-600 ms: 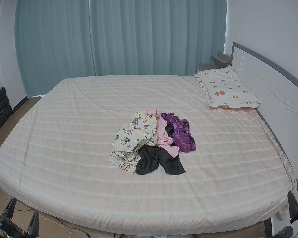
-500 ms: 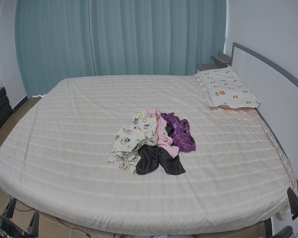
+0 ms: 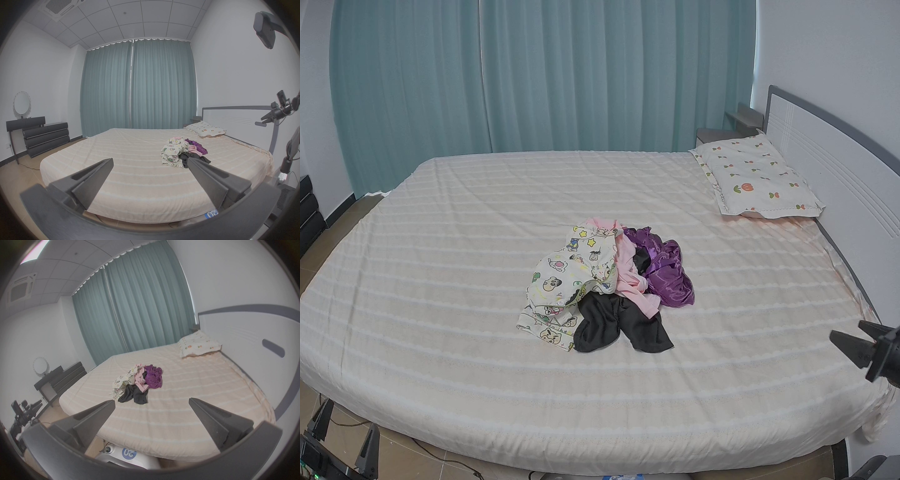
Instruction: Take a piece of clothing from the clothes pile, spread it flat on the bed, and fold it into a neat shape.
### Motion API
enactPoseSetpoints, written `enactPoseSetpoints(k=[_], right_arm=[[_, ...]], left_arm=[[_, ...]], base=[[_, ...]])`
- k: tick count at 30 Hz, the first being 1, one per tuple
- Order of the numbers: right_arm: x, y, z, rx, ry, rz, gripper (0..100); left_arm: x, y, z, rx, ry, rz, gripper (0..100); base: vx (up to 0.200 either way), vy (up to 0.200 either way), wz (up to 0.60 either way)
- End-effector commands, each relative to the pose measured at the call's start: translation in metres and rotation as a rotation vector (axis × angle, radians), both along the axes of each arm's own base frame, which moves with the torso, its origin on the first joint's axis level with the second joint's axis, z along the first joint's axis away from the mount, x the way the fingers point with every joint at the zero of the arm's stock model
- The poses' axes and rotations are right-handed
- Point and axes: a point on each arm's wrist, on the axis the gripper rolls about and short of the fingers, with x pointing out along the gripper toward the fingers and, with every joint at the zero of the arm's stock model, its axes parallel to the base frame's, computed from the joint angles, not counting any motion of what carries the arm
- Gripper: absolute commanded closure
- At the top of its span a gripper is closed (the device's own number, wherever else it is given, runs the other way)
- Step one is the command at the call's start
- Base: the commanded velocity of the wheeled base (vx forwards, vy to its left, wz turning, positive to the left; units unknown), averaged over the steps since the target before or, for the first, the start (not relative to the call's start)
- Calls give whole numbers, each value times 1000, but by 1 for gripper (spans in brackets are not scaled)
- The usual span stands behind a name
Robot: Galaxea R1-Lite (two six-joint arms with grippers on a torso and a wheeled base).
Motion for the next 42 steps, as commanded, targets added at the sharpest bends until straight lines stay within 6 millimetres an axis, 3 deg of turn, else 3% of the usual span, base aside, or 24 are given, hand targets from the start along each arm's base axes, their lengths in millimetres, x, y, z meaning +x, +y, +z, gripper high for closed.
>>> enactPoseSetpoints(k=[1,2,3,8,10,13,20,42], right_arm=[[136,67,-62,68,287,23,0],[136,67,-62,68,287,23,0],[159,88,-71,76,294,-26,0],[197,119,-93,111,311,-88,0],[201,123,-98,111,319,-87,0],[219,140,-125,101,355,-115,0],[251,166,-158,119,338,-158,0],[294,190,-224,26,282,-112,0]], left_arm=[[1,0,-4,0,11,-4,0],[1,0,-4,0,11,-4,0],[1,0,-4,0,12,-4,0],[1,0,-4,0,12,-4,0],[1,0,-4,1,12,-4,0],[1,0,-4,1,12,-4,0],[1,0,-4,0,12,-4,0],[1,0,-4,-5,14,-2,0]], base=[[0,0,0],[0,0,0],[0,0,0],[0,0,0],[0,0,0],[0,0,0],[0,0,0],[0,0,0]])
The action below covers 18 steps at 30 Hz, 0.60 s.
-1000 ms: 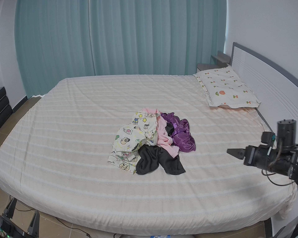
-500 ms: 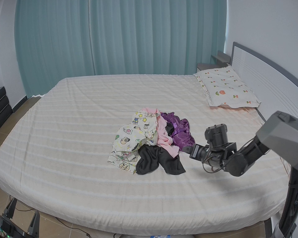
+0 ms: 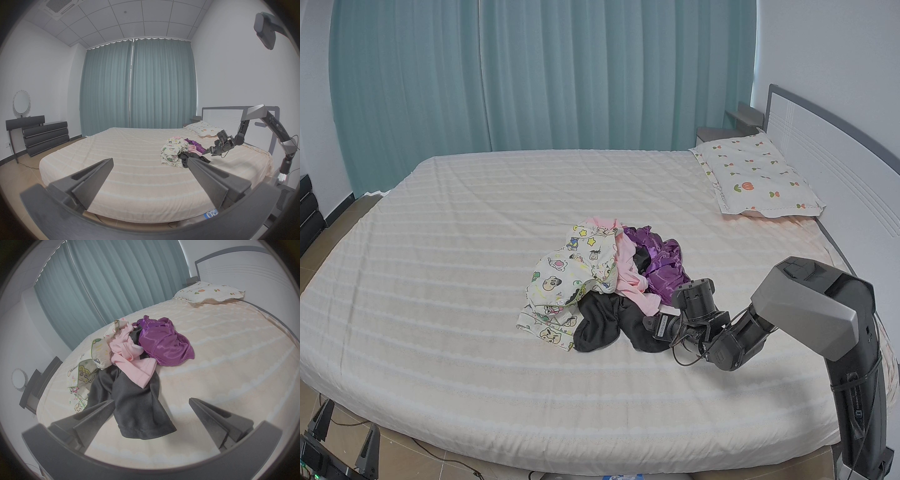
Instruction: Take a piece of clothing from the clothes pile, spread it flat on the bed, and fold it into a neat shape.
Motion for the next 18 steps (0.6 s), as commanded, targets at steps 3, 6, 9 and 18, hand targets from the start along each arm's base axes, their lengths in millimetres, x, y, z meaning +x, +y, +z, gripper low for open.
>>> enactPoseSetpoints(k=[3,6,9,18], right_arm=[[11,9,-23,-16,-20,25,0],[15,14,-24,-11,-35,32,0],[19,24,-31,-12,-40,47,0],[15,32,-33,-17,-41,72,100]], left_arm=[[1,0,-4,-1,12,0,0],[1,0,-4,2,12,0,0],[1,0,-4,2,12,0,0],[1,0,-4,7,10,-1,0]], base=[[0,0,0],[0,0,0],[0,0,0],[0,0,0]])
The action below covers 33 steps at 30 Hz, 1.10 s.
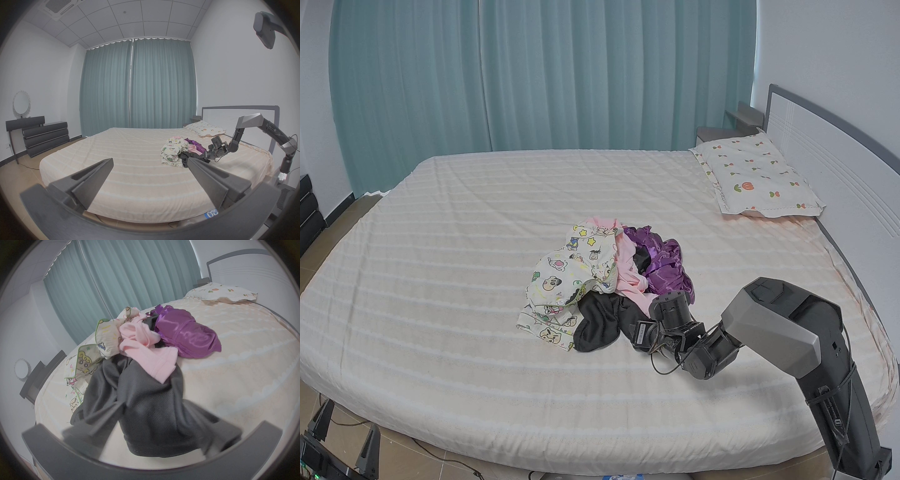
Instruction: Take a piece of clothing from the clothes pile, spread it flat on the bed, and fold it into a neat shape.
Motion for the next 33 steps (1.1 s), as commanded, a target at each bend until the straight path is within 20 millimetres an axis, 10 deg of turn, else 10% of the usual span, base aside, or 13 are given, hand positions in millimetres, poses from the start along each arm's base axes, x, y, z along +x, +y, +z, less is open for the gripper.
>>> enactPoseSetpoints(k=[1,14,16,18,26,33], right_arm=[[-1,2,-1,-3,-1,3,100],[-52,-48,58,157,-49,-43,100],[-72,-62,65,220,-65,-31,100],[-78,-66,64,230,-67,-27,100],[-108,-87,57,280,-104,-47,100],[-105,-92,64,291,-128,-71,100]], left_arm=[[1,0,-4,0,12,0,0],[-1,0,5,-21,-33,-2,0],[-10,0,86,-166,-206,-43,0],[-2,-1,100,-190,-162,-75,0],[144,-19,88,-68,418,-234,0],[242,-98,28,-272,635,-166,0]], base=[[0,0,0],[0,0,0],[0,0,0],[0,0,0],[0,0,0],[0,0,0]])
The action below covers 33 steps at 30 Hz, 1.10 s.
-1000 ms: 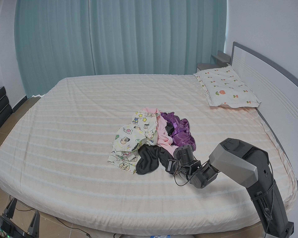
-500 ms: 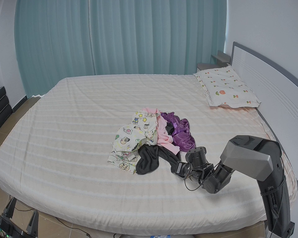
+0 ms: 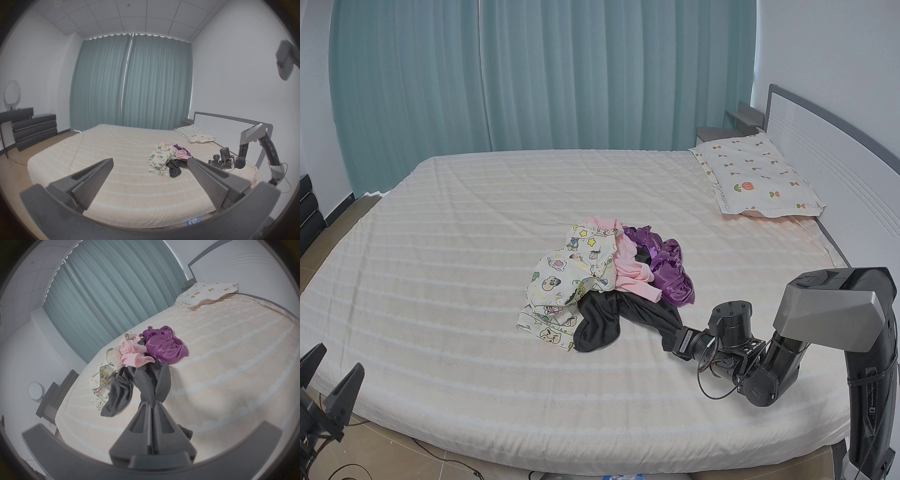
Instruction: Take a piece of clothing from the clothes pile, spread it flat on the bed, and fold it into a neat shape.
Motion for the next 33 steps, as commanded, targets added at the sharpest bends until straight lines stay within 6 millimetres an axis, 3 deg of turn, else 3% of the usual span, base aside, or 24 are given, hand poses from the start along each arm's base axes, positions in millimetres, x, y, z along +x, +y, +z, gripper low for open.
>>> enactPoseSetpoints(k=[1,6,13,16,25,33], right_arm=[[-23,-25,21,84,-71,-32,100],[-22,-25,24,90,-84,-38,100],[-24,-27,22,91,-87,-44,100],[-25,-27,22,91,-85,-44,100],[-28,-28,21,87,-77,-46,100],[-28,-29,22,110,-71,-66,100]], left_arm=[[201,-105,-66,-152,557,-68,0],[256,-150,-111,-202,652,-49,0],[302,-184,-150,-246,697,-43,0],[309,-190,-158,-246,720,-36,0],[327,-232,-187,-292,776,-48,0],[340,-241,-188,-346,753,-43,0]], base=[[0,0,0],[0,0,0],[0,0,0],[0,0,0],[0,0,0],[0,0,0]])
